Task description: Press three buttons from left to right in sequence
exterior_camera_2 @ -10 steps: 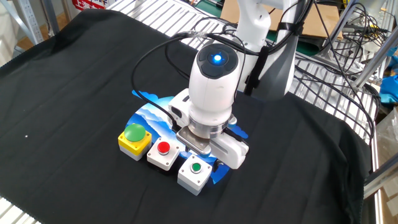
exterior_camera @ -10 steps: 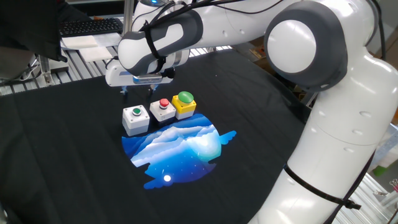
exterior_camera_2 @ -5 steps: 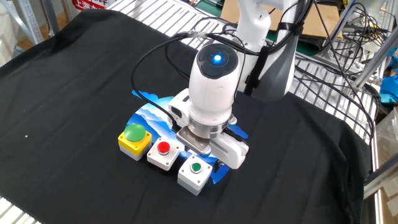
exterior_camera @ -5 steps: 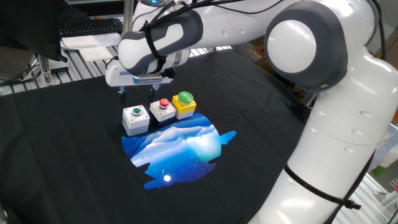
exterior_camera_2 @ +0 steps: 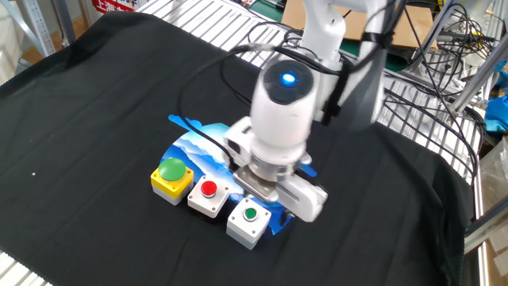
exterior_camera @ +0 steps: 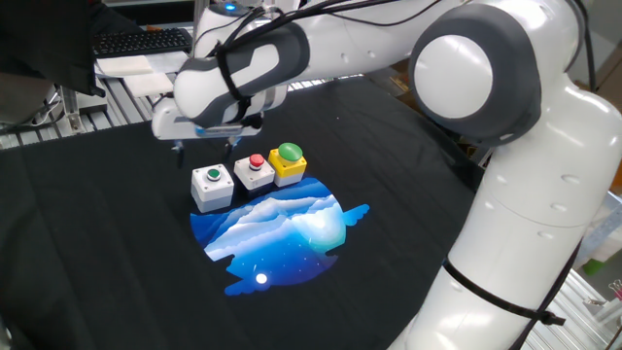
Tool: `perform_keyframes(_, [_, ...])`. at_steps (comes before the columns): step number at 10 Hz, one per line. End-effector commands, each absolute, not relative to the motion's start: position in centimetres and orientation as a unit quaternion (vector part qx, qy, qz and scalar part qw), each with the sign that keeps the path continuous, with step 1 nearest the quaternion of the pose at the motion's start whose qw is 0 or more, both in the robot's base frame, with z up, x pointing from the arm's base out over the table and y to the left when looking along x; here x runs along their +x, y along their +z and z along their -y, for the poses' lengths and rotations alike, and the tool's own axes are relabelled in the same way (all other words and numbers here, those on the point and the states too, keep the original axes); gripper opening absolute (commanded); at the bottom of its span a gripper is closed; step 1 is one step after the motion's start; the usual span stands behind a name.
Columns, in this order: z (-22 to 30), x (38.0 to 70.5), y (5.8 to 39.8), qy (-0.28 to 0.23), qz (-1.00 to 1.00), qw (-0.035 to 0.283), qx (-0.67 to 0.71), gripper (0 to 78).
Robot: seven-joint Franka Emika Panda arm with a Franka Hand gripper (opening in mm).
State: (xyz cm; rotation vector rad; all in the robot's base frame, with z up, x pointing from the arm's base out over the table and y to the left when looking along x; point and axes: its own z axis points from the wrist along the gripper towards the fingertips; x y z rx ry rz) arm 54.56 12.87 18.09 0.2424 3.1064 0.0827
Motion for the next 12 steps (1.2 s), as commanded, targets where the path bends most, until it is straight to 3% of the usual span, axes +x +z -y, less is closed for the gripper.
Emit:
perform_keyframes(1, [-13.7, 54.4, 17.8, 0.028, -0.996, 0.018, 0.087, 77.4])
perform_keyframes(12, [-14.2, 56.0, 17.4, 0.019, -0.998, 0.004, 0.067, 77.4])
